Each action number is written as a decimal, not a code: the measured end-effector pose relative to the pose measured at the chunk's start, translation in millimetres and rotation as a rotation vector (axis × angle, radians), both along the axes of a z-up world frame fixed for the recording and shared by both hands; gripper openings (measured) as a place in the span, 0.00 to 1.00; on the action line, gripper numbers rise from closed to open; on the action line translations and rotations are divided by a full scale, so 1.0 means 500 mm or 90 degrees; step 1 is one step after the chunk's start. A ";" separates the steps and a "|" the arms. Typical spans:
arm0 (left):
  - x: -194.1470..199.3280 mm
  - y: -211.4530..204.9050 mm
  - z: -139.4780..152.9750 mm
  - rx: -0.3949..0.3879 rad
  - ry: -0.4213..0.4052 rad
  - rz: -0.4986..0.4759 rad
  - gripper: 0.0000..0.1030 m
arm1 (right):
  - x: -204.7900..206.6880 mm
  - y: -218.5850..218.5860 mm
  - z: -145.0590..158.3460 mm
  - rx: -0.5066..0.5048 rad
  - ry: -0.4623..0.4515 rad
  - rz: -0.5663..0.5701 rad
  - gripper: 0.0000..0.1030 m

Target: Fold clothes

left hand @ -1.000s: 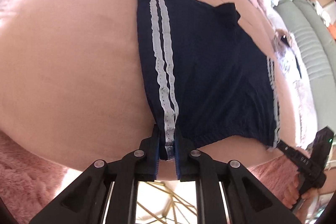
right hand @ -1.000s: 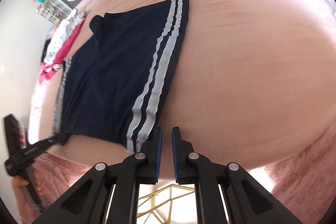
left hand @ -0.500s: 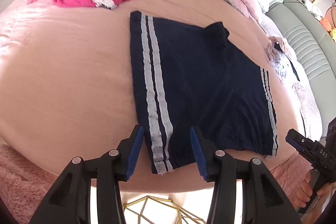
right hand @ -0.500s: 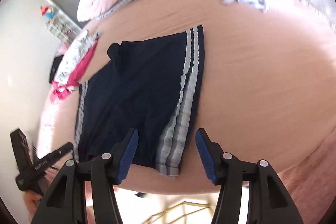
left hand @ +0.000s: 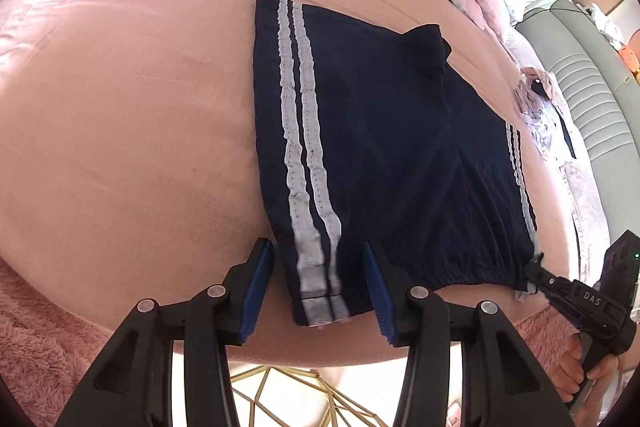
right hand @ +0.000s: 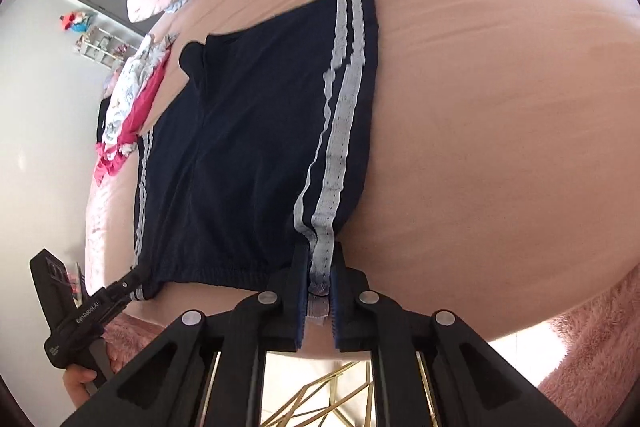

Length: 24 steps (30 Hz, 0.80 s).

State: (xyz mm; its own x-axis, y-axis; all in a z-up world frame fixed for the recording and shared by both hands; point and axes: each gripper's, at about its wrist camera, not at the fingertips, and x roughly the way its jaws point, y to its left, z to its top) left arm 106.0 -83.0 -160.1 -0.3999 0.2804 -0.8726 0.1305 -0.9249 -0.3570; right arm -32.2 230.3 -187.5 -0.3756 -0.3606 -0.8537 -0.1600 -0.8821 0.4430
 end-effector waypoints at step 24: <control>-0.021 0.010 0.025 0.021 -0.013 -0.063 0.07 | -0.004 0.006 0.029 0.008 0.020 0.043 0.08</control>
